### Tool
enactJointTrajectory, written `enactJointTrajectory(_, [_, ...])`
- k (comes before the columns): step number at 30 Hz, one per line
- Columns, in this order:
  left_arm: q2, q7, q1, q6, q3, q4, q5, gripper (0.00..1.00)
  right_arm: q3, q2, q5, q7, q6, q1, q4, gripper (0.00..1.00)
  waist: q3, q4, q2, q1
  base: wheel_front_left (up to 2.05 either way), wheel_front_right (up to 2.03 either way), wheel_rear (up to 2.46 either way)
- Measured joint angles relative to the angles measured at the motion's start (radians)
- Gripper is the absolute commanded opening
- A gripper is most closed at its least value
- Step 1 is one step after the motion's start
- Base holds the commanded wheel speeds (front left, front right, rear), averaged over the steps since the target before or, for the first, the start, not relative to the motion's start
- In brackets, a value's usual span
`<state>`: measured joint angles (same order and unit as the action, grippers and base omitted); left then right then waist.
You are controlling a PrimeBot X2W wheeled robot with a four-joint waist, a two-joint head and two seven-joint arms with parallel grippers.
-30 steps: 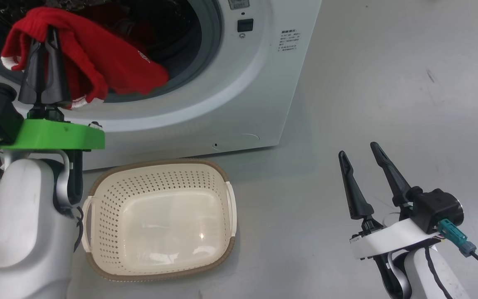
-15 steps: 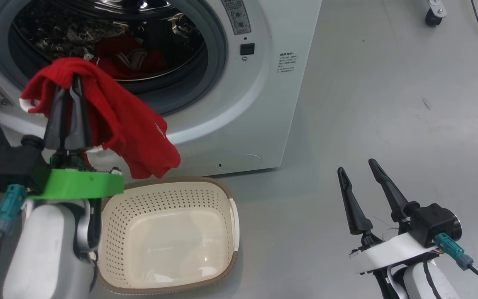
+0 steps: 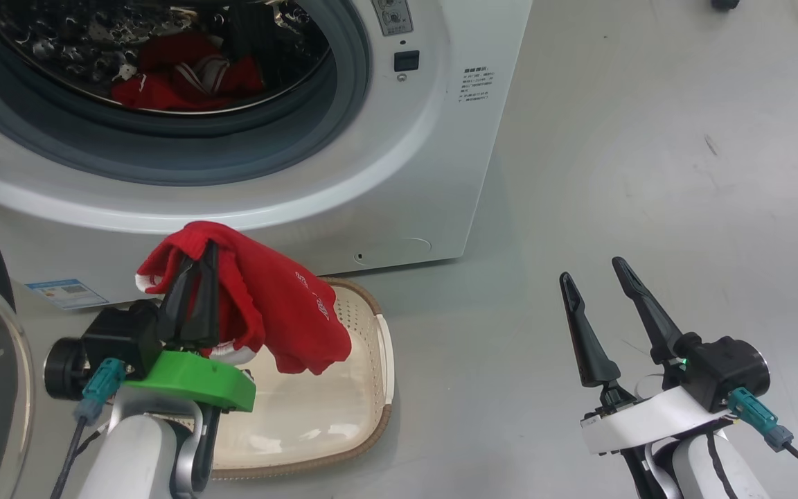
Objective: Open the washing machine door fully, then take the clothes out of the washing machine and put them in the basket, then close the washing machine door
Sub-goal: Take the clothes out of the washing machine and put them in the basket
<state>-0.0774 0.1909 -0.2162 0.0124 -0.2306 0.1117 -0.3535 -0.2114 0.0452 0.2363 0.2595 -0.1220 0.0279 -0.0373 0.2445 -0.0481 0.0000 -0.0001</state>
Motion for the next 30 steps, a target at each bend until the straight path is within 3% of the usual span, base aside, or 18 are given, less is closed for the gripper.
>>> enactJointTrajectory(15, [0.017, -0.042, 0.004, 0.0, -0.002, 0.191, -0.07, 0.0, -0.01, 0.0, 0.0, 0.0, 0.0, 0.033, 0.045, 1.0, 0.111, -0.034, 0.0, 0.0, 0.0, 0.0, 0.0])
enactJointTrajectory(30, [0.033, -0.127, -0.214, 0.021, -0.002, 0.5, -0.15, 0.0, -0.035, 0.0, 0.003, 0.0, 0.0, 0.129, 0.075, 1.0, 0.291, -0.08, 0.0, 0.0, 0.0, 0.0, 0.0])
